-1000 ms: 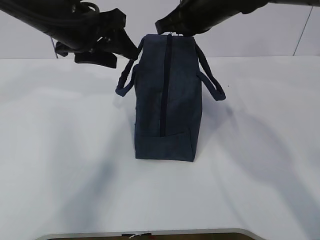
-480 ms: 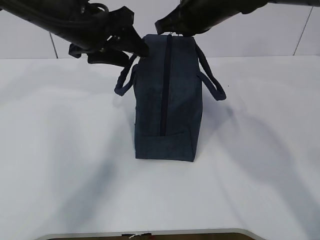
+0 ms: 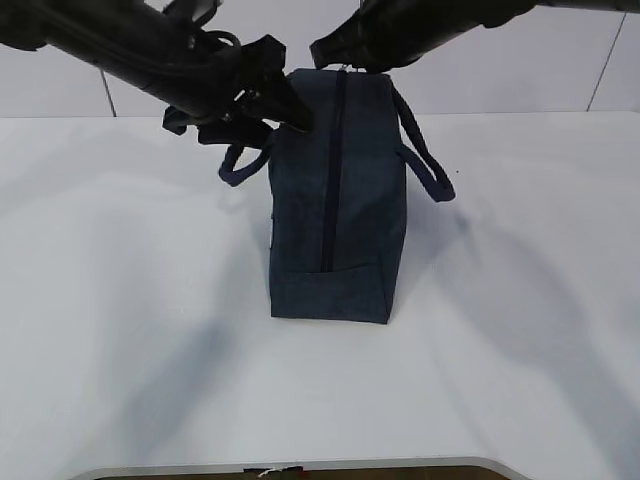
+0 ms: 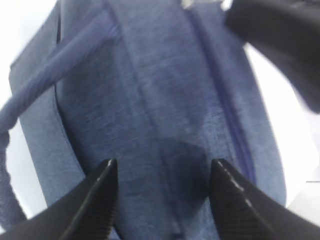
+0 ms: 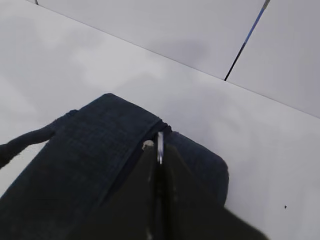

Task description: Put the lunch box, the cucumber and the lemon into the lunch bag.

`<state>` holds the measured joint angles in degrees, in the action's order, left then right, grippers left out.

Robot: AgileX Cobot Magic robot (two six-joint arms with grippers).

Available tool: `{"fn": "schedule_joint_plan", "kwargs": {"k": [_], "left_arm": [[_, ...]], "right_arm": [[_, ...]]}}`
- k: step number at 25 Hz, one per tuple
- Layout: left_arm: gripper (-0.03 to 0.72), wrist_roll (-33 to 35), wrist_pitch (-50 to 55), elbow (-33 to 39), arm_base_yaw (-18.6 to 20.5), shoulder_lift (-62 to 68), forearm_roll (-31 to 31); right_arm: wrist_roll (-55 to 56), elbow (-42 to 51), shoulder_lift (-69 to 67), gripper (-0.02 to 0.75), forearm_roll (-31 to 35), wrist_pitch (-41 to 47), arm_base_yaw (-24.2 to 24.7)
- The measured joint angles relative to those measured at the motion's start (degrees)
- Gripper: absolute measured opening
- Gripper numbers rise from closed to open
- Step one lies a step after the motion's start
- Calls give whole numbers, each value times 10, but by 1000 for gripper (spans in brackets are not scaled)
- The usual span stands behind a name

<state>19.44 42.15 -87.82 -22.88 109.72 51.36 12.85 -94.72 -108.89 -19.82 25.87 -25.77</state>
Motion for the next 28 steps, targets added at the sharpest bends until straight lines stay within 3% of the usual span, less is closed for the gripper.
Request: {"fn": "schedule_joint_plan", "kwargs": {"k": [6, 14, 28], "left_arm": [[379, 6, 0, 0, 0, 15, 5], [8, 39, 11, -3, 0, 16, 12], [-13, 49, 90, -6, 1, 16, 6]], "right_arm": [[0, 0, 0, 5, 0, 0, 0], [0, 0, 0, 5, 1, 0, 0], [0, 0, 0, 5, 2, -25, 0]]}}
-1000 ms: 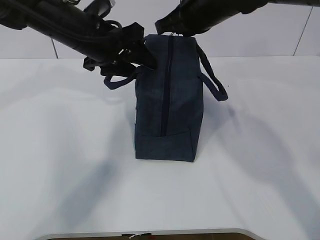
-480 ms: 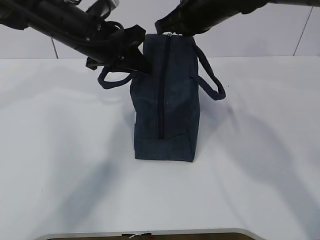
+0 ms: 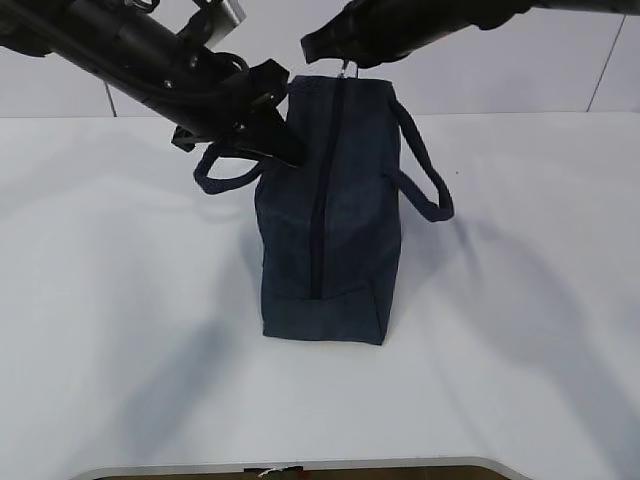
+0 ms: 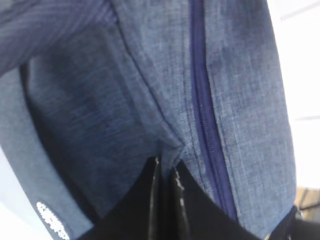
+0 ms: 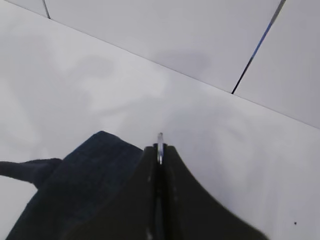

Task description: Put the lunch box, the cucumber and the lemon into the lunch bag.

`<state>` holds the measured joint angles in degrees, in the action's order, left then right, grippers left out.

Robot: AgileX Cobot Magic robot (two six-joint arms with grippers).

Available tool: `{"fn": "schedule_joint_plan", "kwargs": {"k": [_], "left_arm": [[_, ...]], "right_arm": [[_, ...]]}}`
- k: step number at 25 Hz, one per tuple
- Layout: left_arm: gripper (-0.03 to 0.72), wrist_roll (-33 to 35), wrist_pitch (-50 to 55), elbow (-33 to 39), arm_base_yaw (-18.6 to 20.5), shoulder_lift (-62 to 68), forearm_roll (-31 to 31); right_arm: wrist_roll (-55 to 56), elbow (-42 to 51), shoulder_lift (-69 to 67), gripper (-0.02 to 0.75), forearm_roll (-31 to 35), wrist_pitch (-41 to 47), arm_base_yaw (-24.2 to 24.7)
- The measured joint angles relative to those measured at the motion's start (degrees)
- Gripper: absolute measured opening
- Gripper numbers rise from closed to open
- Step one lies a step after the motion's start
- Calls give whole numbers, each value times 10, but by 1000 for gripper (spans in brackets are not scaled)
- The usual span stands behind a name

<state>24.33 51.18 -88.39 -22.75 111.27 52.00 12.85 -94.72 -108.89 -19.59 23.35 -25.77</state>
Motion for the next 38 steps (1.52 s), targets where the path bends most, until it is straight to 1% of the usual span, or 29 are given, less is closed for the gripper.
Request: {"fn": "schedule_joint_plan", "kwargs": {"k": [10, 17, 27, 38], "left_arm": [[-13, 0, 51, 0, 0, 0, -30], [-13, -2, 54, -2, 0, 0, -35], [-14, -2, 53, -4, 0, 0, -44], [-14, -6, 56, -4, 0, 0, -57]], "right_arm": [[0, 0, -22, 5, -7, -34, -2], [11, -21, -45, 5, -7, -36, 14], [14, -101, -112, 5, 2, 6, 19], [15, -121, -147, 5, 1, 76, 24]]}}
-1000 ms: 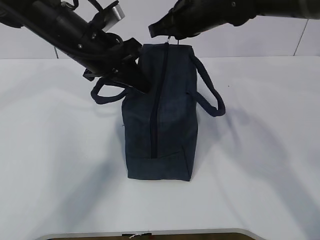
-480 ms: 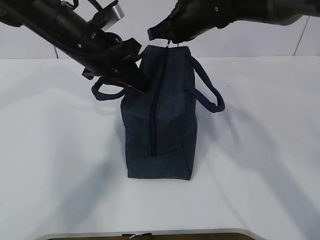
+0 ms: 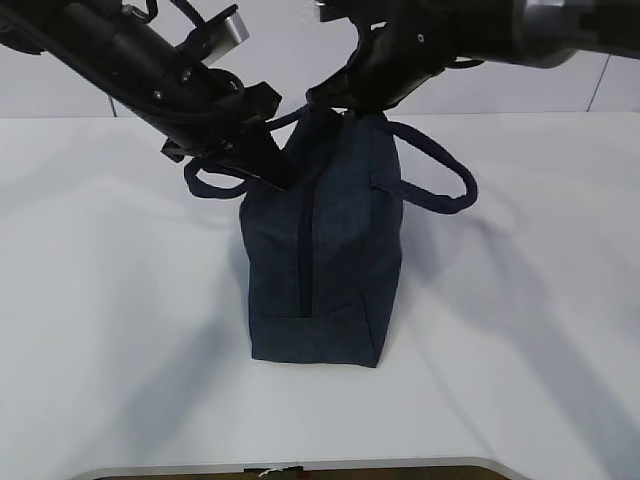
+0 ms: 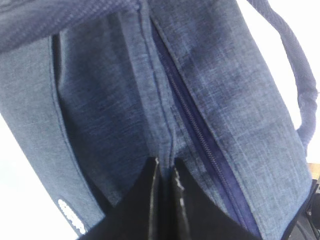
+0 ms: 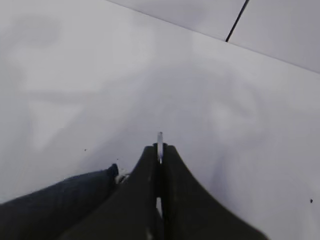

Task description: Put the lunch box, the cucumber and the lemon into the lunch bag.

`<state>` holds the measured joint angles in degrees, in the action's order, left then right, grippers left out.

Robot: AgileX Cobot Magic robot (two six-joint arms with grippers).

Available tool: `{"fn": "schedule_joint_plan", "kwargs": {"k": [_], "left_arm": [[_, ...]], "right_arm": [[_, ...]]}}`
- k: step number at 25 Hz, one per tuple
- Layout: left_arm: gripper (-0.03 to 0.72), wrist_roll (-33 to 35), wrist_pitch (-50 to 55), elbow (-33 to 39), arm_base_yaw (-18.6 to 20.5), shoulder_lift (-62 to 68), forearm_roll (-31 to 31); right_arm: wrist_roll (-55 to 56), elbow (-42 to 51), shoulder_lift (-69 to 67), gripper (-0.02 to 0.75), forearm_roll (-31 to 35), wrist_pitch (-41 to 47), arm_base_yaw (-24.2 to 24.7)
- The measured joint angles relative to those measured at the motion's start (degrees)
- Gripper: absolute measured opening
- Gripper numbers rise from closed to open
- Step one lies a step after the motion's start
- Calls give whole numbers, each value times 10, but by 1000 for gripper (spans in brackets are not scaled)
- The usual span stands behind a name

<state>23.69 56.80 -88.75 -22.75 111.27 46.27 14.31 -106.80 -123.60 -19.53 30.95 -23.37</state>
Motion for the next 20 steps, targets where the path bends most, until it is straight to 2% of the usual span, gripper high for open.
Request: {"fn": "schedule_joint_plan", "kwargs": {"k": [6, 14, 17, 20], "left_arm": [[-14, -1, 0, 0, 0, 0, -7], [-8, -1, 9, 0, 0, 0, -7], [17, -4, 18, 0, 0, 0, -8], [78, -8, 22, 0, 0, 0, -8]], "right_arm": [[1, -8, -12, 5, 15, 10, 1], [-16, -71, -19, 5, 62, 86, 2], [-34, -92, -23, 5, 93, 107, 4], [-42, -98, -23, 5, 113, 120, 5]]}}
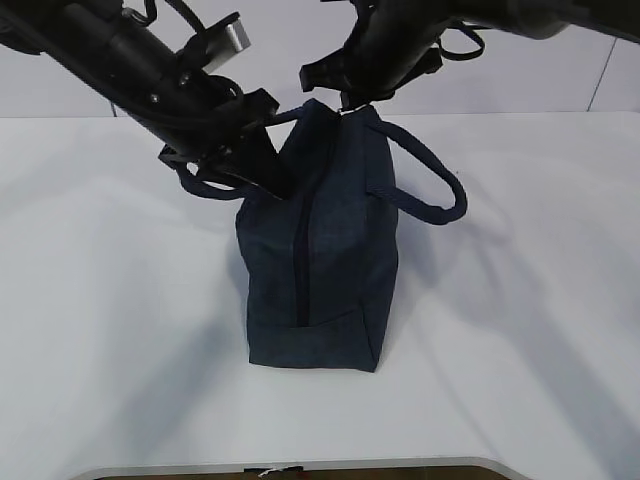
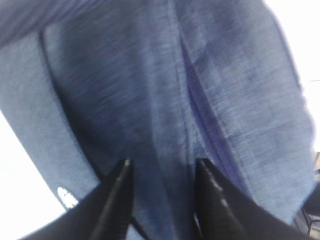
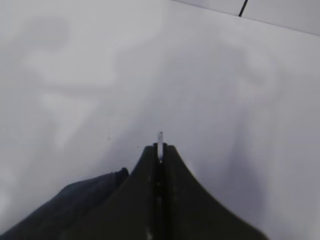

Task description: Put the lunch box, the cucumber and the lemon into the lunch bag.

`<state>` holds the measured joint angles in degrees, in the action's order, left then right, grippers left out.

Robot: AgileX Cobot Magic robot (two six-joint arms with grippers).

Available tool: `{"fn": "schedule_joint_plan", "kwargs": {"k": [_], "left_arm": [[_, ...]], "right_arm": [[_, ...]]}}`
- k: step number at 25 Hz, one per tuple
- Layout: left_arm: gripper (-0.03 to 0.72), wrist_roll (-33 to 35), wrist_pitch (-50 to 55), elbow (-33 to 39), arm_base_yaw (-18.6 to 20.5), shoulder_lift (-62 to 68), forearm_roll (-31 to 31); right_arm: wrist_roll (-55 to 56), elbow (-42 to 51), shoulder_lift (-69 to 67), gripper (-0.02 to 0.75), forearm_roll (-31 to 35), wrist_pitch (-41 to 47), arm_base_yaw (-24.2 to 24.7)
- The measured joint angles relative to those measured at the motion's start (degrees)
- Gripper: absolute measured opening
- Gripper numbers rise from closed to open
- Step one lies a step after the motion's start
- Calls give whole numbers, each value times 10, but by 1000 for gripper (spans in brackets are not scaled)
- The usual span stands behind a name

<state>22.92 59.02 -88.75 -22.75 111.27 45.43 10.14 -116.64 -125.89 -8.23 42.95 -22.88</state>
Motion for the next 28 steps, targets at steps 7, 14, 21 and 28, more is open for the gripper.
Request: {"fn": "schedule_joint_plan", "kwargs": {"k": [7, 14, 21, 28], "left_arm": [[293, -6, 4, -9, 0, 0, -2], [323, -55, 7, -80, 8, 0, -34], [408, -60, 6, -93, 22, 3, -36], [417, -57, -3, -93, 22, 24, -8]], "right_arm": [[-19, 0, 0, 5, 22, 16, 0], [-25, 0, 0, 5, 32, 18, 1], [-27, 0, 0, 5, 36, 20, 1], [-28, 0, 0, 5, 37, 20, 1]]}}
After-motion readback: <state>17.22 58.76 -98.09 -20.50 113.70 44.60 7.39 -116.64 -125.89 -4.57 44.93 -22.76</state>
